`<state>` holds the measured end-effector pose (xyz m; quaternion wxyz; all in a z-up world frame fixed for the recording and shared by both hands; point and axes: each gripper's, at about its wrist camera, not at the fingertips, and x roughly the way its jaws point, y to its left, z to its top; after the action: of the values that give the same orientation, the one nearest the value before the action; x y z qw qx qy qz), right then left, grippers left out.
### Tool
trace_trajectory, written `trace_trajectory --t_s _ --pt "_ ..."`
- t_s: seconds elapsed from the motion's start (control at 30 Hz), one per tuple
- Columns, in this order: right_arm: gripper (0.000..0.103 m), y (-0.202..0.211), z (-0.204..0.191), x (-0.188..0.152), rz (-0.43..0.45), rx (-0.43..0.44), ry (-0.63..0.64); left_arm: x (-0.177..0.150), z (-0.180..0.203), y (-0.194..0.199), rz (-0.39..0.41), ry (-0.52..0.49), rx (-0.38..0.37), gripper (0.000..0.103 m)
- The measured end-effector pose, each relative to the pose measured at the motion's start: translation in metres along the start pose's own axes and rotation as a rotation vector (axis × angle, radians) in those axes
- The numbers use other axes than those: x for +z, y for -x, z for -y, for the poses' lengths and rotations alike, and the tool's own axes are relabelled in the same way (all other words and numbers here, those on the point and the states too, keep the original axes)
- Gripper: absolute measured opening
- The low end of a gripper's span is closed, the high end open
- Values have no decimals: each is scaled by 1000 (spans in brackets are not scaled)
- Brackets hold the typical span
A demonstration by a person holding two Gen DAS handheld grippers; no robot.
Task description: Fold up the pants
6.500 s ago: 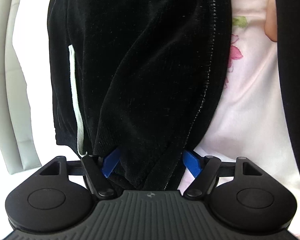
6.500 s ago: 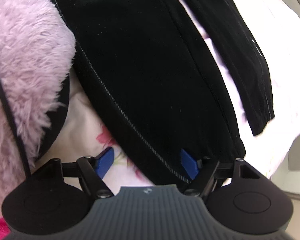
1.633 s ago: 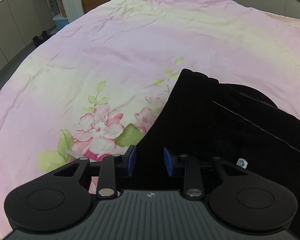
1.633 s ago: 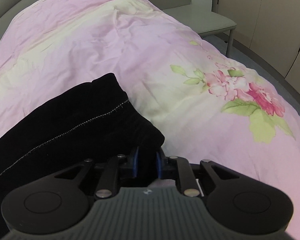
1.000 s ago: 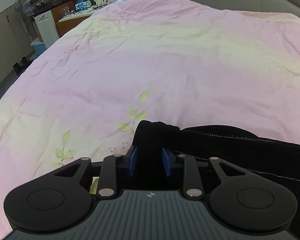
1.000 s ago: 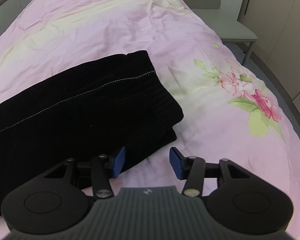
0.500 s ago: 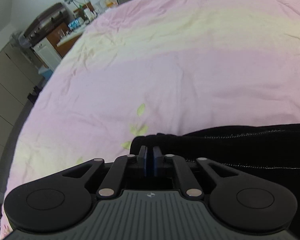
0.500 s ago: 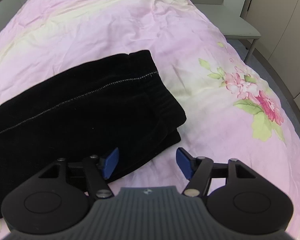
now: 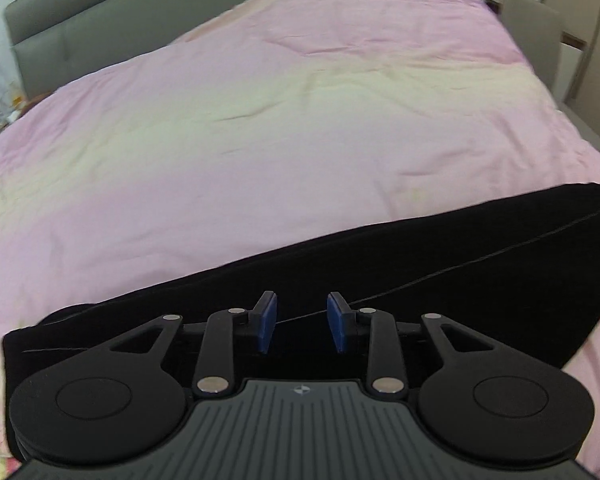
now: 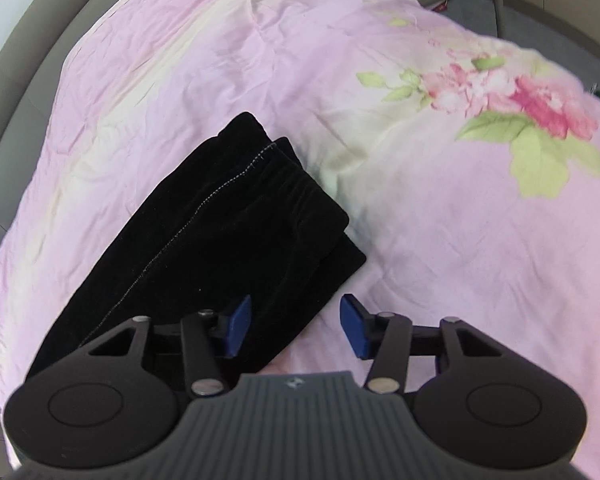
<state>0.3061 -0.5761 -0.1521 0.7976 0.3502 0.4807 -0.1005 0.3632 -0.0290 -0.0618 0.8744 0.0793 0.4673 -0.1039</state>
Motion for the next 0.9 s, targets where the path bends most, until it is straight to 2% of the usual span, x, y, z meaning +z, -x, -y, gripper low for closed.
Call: trace_trajectory --t_s 0.17,0.3,0.37,0.6,0.7,0.77,0.9 --pt "47 -21 18 1 -32 63 -67 13 101 -33 -41 -101 -162 36" --pt "47 -39 34 3 -27 128 -126 11 163 -66 -95 -185 -209 33" --pt "47 -45 38 6 -13 159 -142 9 182 -81 -115 -227 -202 32" --pt "45 -59 41 7 26 206 -161 -6 212 -125 -226 -293 -151 30" --pt "36 -60 39 5 45 211 -156 -10 220 -133 -235 -338 -132 29" --pt "25 -60 40 4 41 227 -162 -11 223 -135 -241 -352 -122 29" --pt "21 -49 30 8 45 217 -148 -11 222 -133 -244 -335 -121 29"
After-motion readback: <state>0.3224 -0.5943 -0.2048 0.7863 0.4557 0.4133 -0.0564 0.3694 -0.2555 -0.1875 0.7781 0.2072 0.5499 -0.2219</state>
